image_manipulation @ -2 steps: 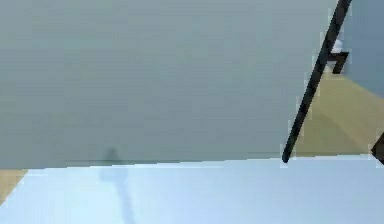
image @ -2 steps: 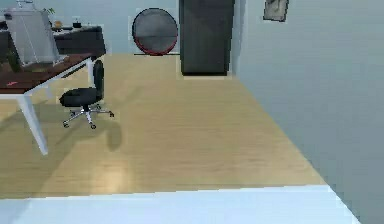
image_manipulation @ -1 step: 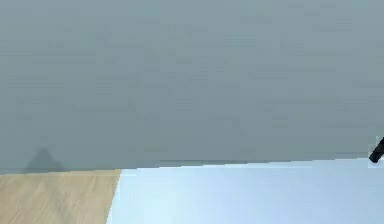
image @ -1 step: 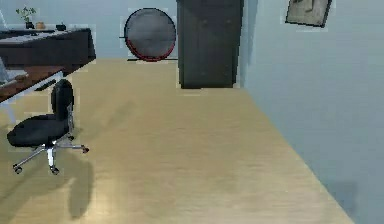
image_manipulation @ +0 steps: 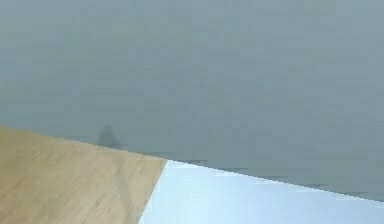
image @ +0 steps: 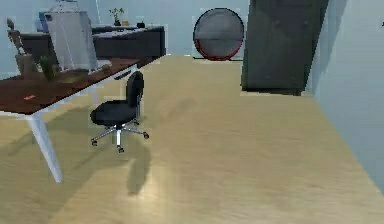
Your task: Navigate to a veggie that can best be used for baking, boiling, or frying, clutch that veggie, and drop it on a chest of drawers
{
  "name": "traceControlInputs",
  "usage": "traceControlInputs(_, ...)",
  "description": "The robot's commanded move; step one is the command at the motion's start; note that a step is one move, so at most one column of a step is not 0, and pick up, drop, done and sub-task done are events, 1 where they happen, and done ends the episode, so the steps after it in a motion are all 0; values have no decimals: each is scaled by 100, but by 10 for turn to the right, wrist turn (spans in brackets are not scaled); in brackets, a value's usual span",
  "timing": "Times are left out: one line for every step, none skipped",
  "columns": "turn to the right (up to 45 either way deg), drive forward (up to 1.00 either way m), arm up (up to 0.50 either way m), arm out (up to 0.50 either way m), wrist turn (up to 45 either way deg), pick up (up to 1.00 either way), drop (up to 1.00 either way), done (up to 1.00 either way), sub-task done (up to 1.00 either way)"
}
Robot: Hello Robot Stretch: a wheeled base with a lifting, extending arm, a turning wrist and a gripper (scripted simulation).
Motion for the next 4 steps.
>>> traceControlInputs(0, 100, 0, 0, 0, 0, 0, 0, 0)
traceControlInputs(0, 95, 0, 0, 0, 0, 0, 0, 0)
traceControlInputs(-450, 0, 0, 0, 0, 0, 0, 0, 0)
traceControlInputs(-450, 0, 0, 0, 0, 0, 0, 0, 0)
